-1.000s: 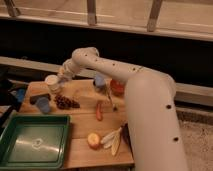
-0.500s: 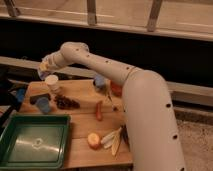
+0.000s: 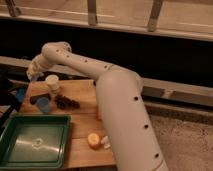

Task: Place towel in paper cup

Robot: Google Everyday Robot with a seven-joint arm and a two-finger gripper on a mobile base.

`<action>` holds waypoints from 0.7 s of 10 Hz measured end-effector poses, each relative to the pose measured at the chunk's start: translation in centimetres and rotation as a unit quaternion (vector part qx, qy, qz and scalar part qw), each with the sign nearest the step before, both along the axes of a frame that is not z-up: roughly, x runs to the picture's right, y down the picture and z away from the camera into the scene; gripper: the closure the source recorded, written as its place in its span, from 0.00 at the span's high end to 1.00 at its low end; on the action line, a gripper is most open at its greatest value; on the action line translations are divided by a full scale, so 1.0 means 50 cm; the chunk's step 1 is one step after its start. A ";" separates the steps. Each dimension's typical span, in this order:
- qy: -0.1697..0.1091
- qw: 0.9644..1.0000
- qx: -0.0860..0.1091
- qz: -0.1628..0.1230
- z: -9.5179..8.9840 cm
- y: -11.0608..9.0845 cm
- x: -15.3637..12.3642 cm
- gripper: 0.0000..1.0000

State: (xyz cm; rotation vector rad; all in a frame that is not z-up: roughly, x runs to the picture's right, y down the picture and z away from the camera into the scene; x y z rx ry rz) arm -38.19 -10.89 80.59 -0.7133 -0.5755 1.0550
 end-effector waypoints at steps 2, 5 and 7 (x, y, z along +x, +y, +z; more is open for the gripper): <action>0.036 0.999 -0.003 0.003 0.049 -0.006 0.024 0.00; 0.085 0.996 0.000 0.007 0.115 -0.004 0.038 0.00; 0.109 0.994 -0.011 0.016 0.162 0.007 0.054 0.00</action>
